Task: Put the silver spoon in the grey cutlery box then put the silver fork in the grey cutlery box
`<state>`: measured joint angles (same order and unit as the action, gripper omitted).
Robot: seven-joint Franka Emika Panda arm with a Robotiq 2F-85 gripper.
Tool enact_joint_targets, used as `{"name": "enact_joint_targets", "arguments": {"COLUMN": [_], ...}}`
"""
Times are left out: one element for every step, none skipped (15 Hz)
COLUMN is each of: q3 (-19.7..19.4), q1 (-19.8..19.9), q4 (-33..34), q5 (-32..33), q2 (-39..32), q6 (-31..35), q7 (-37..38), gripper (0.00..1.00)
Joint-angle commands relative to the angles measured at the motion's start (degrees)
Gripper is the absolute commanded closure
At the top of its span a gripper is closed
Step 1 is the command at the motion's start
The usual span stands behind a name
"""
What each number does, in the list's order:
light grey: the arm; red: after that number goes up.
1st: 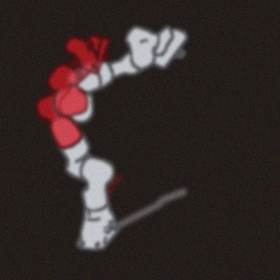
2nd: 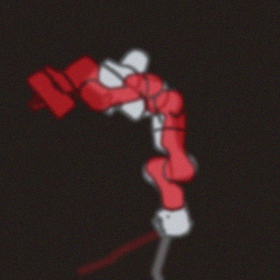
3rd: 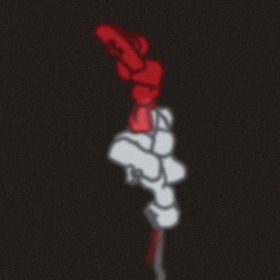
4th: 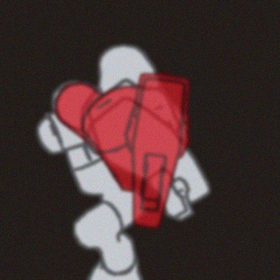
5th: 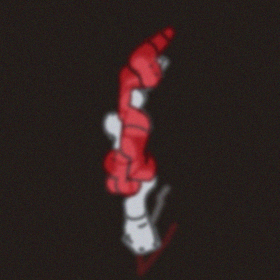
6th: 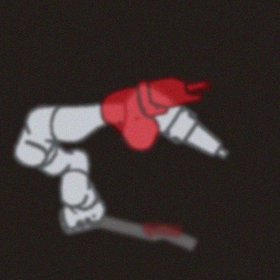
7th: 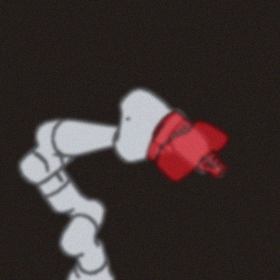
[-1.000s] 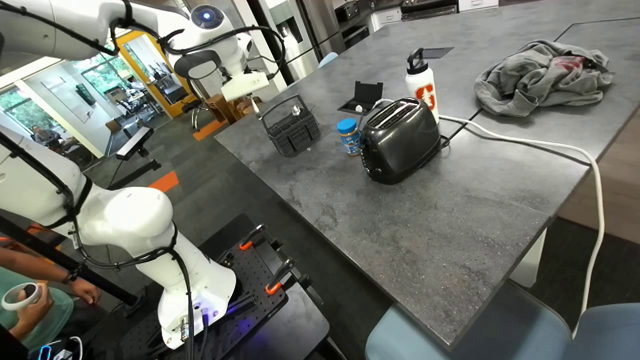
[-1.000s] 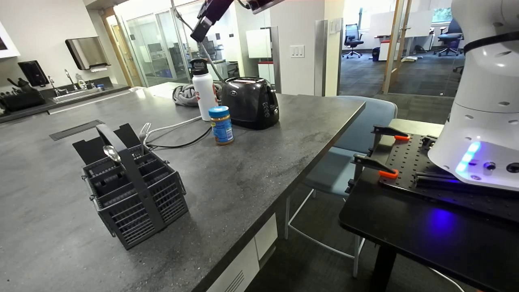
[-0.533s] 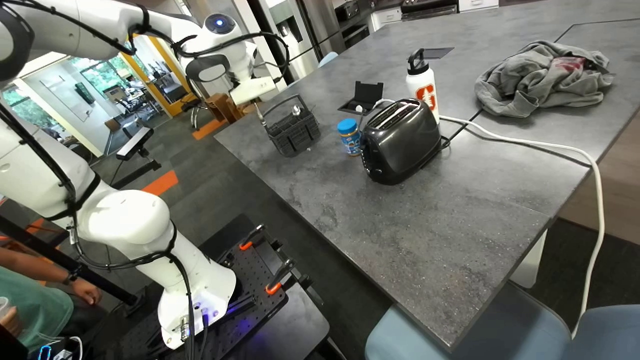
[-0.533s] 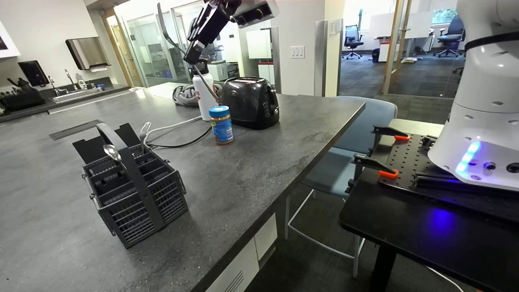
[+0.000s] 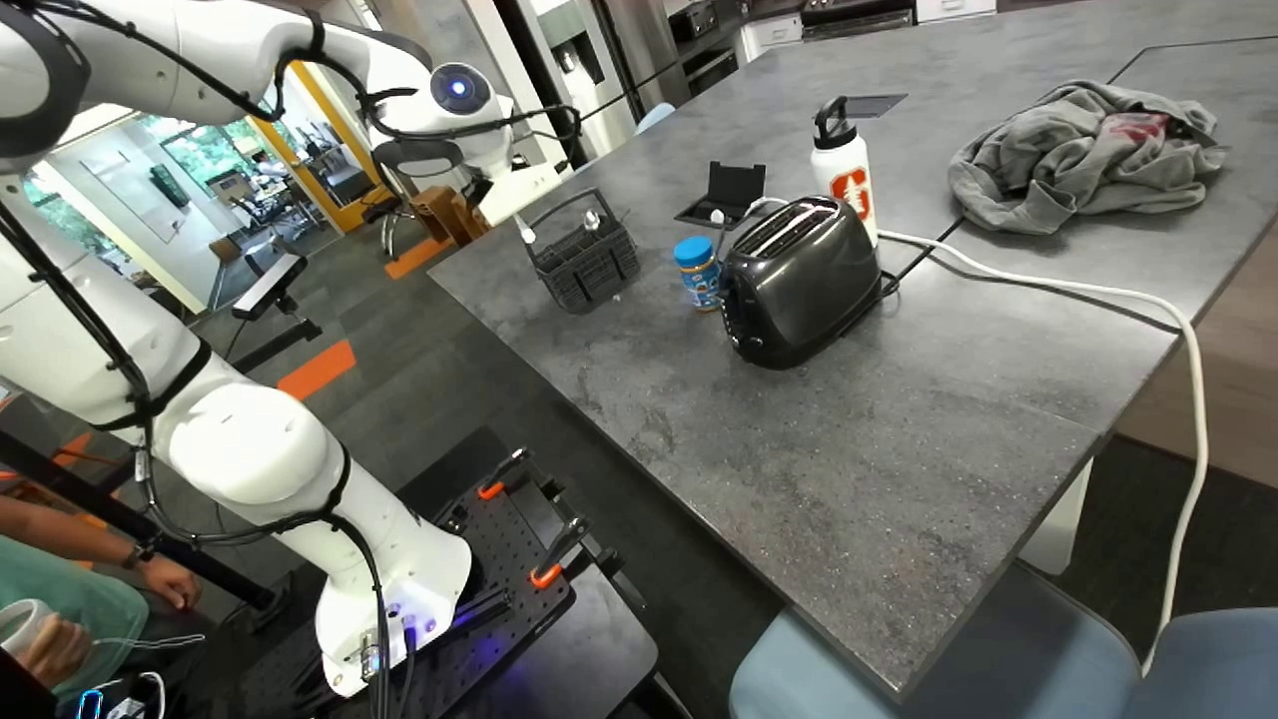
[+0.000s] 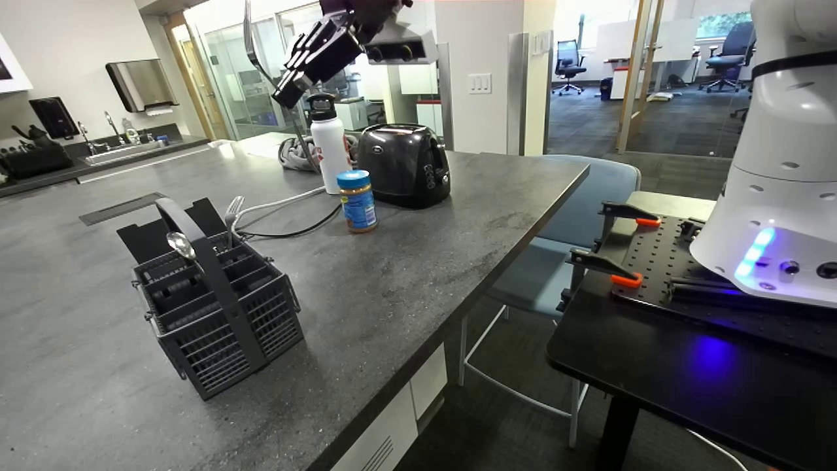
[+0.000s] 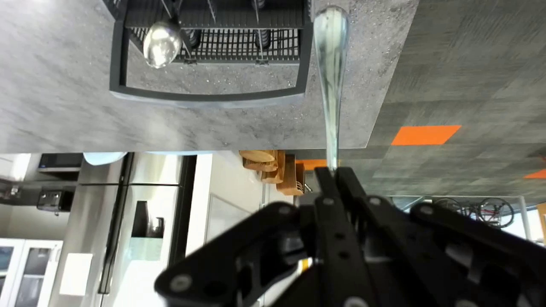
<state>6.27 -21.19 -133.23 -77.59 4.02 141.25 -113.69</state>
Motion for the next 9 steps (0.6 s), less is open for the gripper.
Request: {"name": "enact_joint_targets", "arguments": {"q3": [3.4, 3.9, 4.4, 4.8, 5.1, 5.4, 5.6, 5.7, 5.7], "q1": [3.0, 3.4, 3.7, 3.8, 4.0, 4.0, 4.0, 3.8, 3.7], "q4": [2.2, 2.6, 3.1, 3.7, 4.3, 4.9, 5.6, 6.5, 7.3], "q5": [-7.5, -9.4, -11.1, -12.4, -13.8, -15.0, -16.0, -16.9, -17.5], "q2": [-4.1, -5.1, -6.4, -7.7, -8.8, -9.9, -11.0, -12.1, -13.1], "q6": [1.4, 1.3, 1.2, 1.2, 0.7, 0.7, 0.9, 1.6, 1.7], "q7": [-10.9, -13.3, -15.2, -16.8, -18.3, -19.4, -20.5, -21.3, -21.9], "gripper": [0.98, 0.98, 0.98, 0.98, 0.98, 0.98, 0.98, 0.98, 0.98]}}
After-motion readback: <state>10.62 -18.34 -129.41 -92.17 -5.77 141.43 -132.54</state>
